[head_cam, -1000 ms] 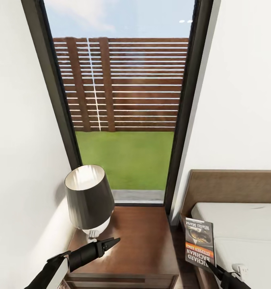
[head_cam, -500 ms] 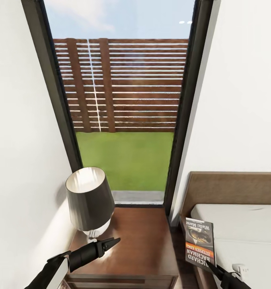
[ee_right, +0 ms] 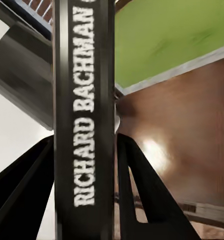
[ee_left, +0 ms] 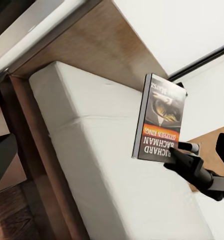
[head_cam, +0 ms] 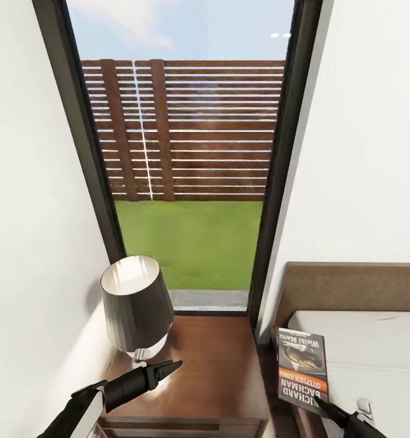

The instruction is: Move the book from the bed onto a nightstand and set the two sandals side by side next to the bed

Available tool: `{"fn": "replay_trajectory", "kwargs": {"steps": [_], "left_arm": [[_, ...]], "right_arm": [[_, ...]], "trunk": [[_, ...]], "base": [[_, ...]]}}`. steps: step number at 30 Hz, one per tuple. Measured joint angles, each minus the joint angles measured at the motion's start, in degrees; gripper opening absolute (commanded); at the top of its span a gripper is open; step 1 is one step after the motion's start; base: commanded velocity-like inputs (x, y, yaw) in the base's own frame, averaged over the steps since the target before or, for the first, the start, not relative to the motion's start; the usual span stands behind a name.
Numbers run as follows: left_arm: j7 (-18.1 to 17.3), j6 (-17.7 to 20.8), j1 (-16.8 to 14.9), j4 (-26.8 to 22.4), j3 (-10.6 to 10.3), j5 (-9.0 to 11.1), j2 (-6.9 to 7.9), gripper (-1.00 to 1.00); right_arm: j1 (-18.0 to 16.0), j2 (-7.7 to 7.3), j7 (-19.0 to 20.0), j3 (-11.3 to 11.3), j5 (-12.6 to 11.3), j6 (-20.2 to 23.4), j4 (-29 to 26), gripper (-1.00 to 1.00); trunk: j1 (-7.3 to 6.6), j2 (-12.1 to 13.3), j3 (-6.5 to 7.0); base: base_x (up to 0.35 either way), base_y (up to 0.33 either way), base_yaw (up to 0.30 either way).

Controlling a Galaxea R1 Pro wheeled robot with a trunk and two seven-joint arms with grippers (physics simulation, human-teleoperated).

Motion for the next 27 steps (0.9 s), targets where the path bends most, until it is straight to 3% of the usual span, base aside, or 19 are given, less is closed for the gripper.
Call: {"fn": "replay_trajectory", "kwargs": {"steps": [4, 9, 15, 21, 27], "left_arm": [[-0.01, 0.00, 0.00, 0.00, 0.02, 0.00, 0.00, 1.00], [0.00, 0.00, 0.00, 0.00, 0.00, 0.01, 0.00, 1.00], [0.01, 0.00, 0.00, 0.01, 0.00, 0.00, 0.00, 1.00], [0.01, 0.00, -0.01, 0.01, 0.01, 0.00, 0.00, 1.00], [0.01, 0.00, 0.00, 0.01, 0.05, 0.00, 0.00, 1.00]], "right_arm": [[0.00, -3.87, 0.23, -0.25, -0.01, 1.36, -0.22, -1.00], [0.00, -6.53, 0.35, -0.39, -0.01, 4.37, -0.37, -1.00], [0.00, -6.97, 1.89, -0.14, 0.04, 5.23, -0.48, -1.00], [0.00, -6.96, 3.99, -0.04, 0.05, 14.77, -0.80, -1.00], [-0.05, -6.91, 4.06, 0.13, 0.03, 19.65, -2.34, -1.00]], "trunk": [[0.00, 0.00, 0.00], [-0.65, 1.19, 0.53], [-1.97, 3.60, 1.62], [-2.20, 4.02, 1.80], [-2.20, 4.01, 1.80]], "base": [[0.000, 0.000, 0.000], [0.000, 0.000, 0.000], [0.000, 0.000, 0.000], [0.000, 0.000, 0.000], [0.000, 0.000, 0.000]]}}
